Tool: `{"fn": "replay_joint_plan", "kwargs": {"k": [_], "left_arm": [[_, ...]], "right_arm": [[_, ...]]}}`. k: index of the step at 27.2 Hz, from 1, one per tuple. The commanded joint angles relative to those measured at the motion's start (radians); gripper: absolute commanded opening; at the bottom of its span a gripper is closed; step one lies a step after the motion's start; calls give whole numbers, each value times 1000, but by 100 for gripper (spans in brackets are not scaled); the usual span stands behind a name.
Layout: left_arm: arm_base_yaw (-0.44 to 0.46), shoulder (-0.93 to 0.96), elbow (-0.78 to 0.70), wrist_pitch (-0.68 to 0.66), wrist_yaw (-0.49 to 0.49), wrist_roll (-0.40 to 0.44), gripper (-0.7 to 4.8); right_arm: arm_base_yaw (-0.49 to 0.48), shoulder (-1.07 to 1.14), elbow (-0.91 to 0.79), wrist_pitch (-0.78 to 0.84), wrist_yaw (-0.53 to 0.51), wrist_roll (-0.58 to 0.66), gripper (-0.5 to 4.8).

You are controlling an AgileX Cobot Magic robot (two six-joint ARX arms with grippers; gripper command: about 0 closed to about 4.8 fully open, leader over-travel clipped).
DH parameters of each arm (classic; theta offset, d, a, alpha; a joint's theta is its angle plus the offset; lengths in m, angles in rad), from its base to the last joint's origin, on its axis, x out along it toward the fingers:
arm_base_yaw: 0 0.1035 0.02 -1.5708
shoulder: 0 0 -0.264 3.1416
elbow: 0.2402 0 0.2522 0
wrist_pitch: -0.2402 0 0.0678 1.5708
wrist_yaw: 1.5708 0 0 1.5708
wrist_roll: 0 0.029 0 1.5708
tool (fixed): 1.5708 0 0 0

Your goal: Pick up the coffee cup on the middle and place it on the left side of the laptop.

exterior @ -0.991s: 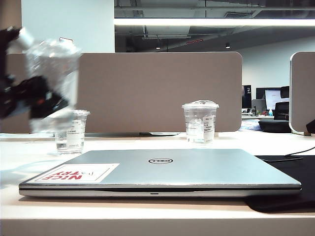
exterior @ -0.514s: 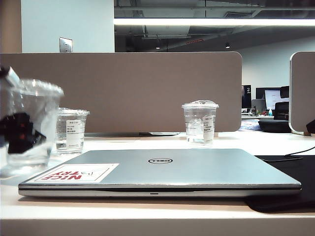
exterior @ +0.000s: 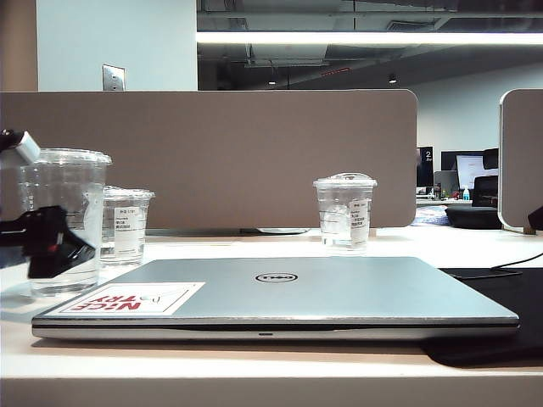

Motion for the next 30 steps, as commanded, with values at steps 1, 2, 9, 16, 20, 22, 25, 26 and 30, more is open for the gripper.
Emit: {"fn": "replay_joint_plan", "kwargs": {"k": [1,2,9,16,20,22,25,26,30], "left_arm": [[2,-39,-29,29,3,4,479],[2,-53,-40,29,3,4,479],[1,-216,-140,29,4,3,479],[1,-511,-201,-79,130,-73,479],[1,-611,-201,-102,131,-118,385],[1,-662,-201,-125,143,-121,201],[0,-785,-201,-184,187,-148,-6],[1,-819,-201,-206,187,-161,-5],[1,-1001,-201,-367,180,-180,-5]], "right_arm": [[0,-1,-4,18,0,2,-5],[0,-1,-4,17,0,2,-5],[0,-26,-4,17,0,2,-5],[2,-106,-4,16,0,2,-5],[8,-135,-4,17,0,2,-5],[5,-159,-4,17,0,2,-5],[4,-214,-4,17,0,2,-5],[3,-225,-4,17,0,2,-5],[3,-253,-4,18,0,2,-5]]}}
